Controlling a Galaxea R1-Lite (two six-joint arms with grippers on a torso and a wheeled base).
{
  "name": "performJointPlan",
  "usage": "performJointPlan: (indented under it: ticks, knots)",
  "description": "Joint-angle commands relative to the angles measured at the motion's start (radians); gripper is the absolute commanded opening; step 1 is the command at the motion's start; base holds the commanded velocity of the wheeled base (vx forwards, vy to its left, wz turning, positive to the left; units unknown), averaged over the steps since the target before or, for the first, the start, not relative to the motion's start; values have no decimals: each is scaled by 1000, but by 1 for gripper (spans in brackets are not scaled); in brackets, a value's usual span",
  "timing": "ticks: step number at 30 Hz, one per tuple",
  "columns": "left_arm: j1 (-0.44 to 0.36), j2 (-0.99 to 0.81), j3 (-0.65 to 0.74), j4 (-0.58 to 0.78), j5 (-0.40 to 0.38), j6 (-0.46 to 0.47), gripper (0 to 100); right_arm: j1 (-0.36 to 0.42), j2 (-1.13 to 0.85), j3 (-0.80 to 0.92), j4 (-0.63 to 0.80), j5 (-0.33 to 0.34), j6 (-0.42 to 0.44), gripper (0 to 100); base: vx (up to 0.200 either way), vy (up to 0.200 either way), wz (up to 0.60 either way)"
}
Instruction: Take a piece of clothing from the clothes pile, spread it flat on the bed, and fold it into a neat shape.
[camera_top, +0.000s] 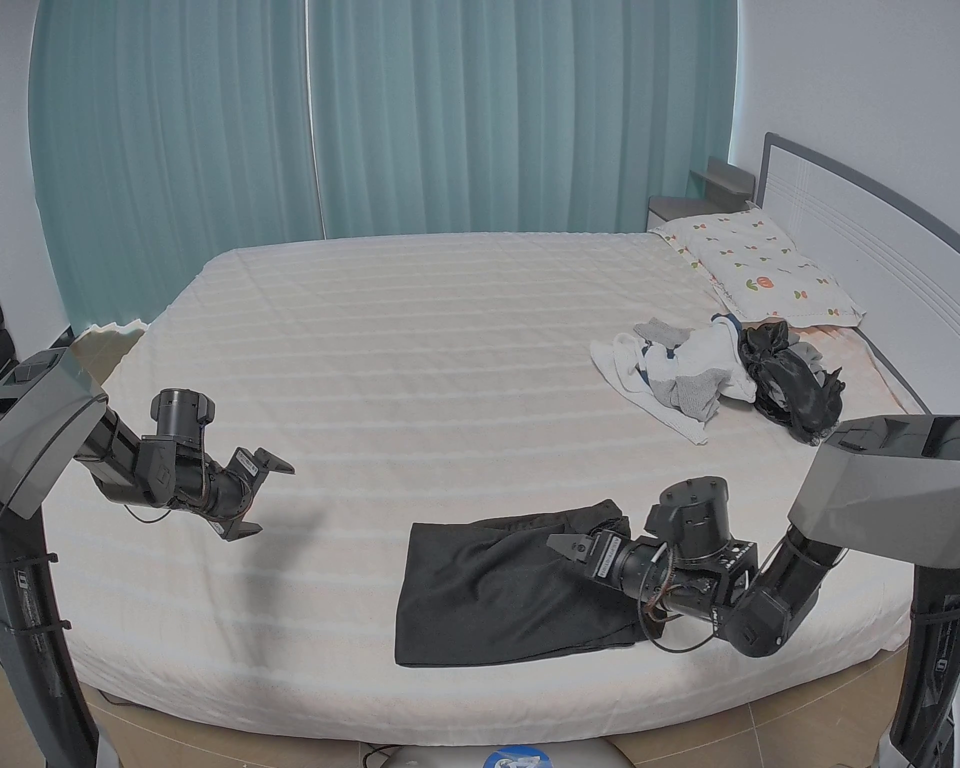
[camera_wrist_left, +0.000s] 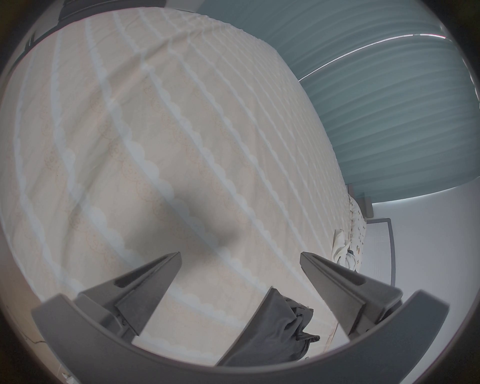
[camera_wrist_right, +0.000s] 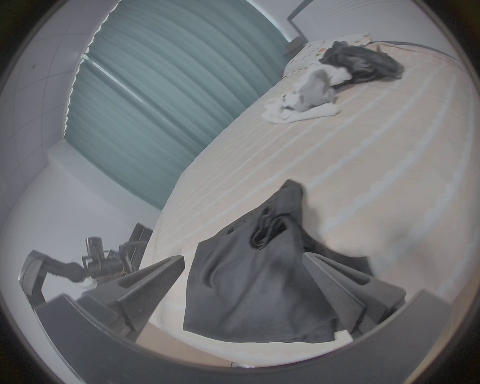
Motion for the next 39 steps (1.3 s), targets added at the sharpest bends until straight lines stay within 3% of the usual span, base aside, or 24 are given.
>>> performJointPlan:
  ticks: [1,10,15,31,39]
  knots:
    - [-13,20,-2,-2,6,4,100,43,70,-168,127,10,-20,100,0,0,0]
    - [-16,22,0,-4,11,5,100,35,130,-324,317,17,-21,100,0,0,0]
    - [-16,25,0,-4,11,5,100,-20,196,-472,414,10,-21,100,0,0,0]
    - [-16,26,-2,-4,11,5,100,-212,233,-574,412,0,-12,100,0,0,0]
    - [-16,26,-3,-4,13,5,100,-248,200,-530,408,3,-1,100,0,0,0]
